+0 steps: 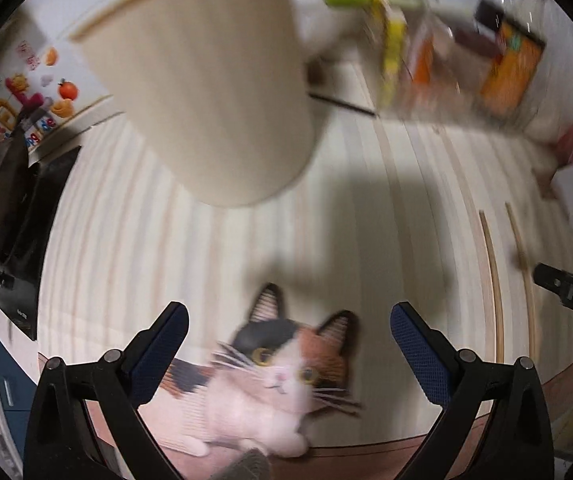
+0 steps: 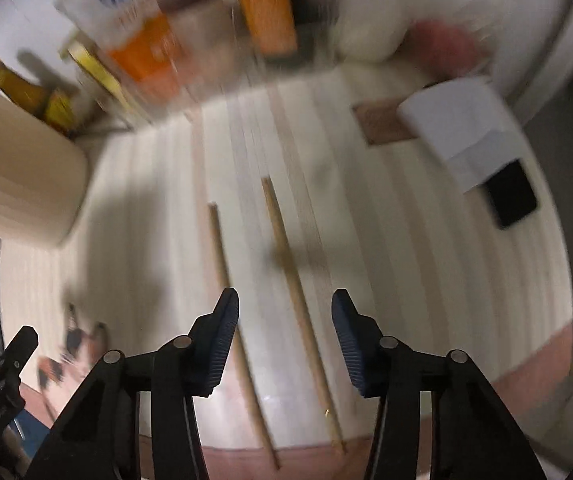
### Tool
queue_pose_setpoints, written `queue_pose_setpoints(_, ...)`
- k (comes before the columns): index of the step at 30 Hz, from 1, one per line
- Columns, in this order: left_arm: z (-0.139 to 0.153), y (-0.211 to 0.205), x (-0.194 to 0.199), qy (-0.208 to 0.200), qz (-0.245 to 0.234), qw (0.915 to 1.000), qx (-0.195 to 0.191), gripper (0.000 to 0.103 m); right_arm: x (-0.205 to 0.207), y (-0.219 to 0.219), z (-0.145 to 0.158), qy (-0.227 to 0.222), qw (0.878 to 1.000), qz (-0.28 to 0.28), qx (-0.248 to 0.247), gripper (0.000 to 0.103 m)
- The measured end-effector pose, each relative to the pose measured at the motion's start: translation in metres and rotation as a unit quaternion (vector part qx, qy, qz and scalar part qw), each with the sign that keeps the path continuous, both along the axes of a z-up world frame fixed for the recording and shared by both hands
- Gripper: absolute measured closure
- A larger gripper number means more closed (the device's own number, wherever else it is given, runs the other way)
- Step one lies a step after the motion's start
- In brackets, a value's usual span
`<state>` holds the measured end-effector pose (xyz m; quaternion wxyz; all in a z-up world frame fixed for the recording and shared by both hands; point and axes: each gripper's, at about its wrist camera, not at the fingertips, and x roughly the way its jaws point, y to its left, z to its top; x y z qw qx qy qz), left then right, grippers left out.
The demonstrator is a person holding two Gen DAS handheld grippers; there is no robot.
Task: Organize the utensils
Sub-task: 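Move both tools down to the last wooden chopsticks on the cloth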
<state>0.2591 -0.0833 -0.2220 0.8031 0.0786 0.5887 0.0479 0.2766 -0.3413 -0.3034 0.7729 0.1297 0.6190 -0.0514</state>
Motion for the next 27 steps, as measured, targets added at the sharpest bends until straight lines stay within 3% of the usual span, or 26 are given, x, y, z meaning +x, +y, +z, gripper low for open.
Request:
queue_pose_setpoints(2, -0.009, -0.014, 0.002, 0.01, -0.004, 0.9999, 0.008, 0.0, 0.009, -0.002, -0.019, 0.018, 1.0, 0.021, -0.004, 0.071)
queue_pose_setpoints(4, -0.017, -0.032, 0.004, 0.019, -0.011, 0.9997, 0.009, 0.0, 0.013, -0.002, -0.032, 0.035, 0.998, 0.042, -0.017, 0.092)
queue_pose_setpoints(5, -0.02, -0.041, 0.005, 0.023, -0.015, 0.9996, 0.007, 0.0, 0.012, -0.001, -0.03, 0.025, 0.998, 0.051, -0.03, 0.096)
queue_pose_setpoints(7, -0.025, -0.06, 0.007, 0.031, -0.023, 0.9992, -0.004, 0.0, 0.009, -0.009, -0.031, 0.029, 0.997, 0.061, -0.035, 0.096)
queue_pose_setpoints(13, -0.046, -0.123, 0.014, 0.065, -0.069, 0.9943, -0.048, 0.006, -0.014, -0.068, -0.03, 0.047, 0.999, 0.011, -0.022, 0.096)
queue_pose_setpoints(15, -0.057, -0.139, 0.016, 0.081, -0.079, 0.9922, -0.052, 0.031, -0.02, -0.08, -0.03, 0.049, 0.999, 0.004, -0.012, 0.096)
queue_pose_setpoints(18, -0.07, -0.153, 0.016, 0.099, -0.09, 0.9895, -0.053, 0.052, -0.026, -0.094, -0.029, 0.05, 0.999, -0.006, 0.004, 0.096)
queue_pose_setpoints(19, -0.067, -0.155, 0.016, 0.089, -0.091, 0.9904, -0.054, 0.057, -0.027, -0.097, -0.029, 0.05, 0.999, -0.008, 0.01, 0.096)
queue_pose_setpoints(21, -0.066, -0.159, 0.017, 0.089, -0.1, 0.9888, -0.066, 0.075, -0.028, -0.099, -0.028, 0.051, 0.999, -0.007, 0.008, 0.096)
queue_pose_setpoints(22, -0.065, -0.16, 0.017, 0.086, -0.101, 0.9892, -0.061, 0.09, -0.029, -0.098, -0.028, 0.053, 0.999, -0.005, 0.003, 0.096)
queue_pose_setpoints(23, -0.065, -0.161, 0.017, 0.086, -0.104, 0.9891, -0.06, 0.097, -0.027, -0.098, -0.027, 0.054, 0.999, -0.004, -0.002, 0.096)
queue_pose_setpoints(27, -0.063, -0.15, 0.016, 0.083, -0.093, 0.9908, -0.053, 0.099, -0.023, -0.092, -0.027, 0.057, 0.998, -0.001, -0.013, 0.096)
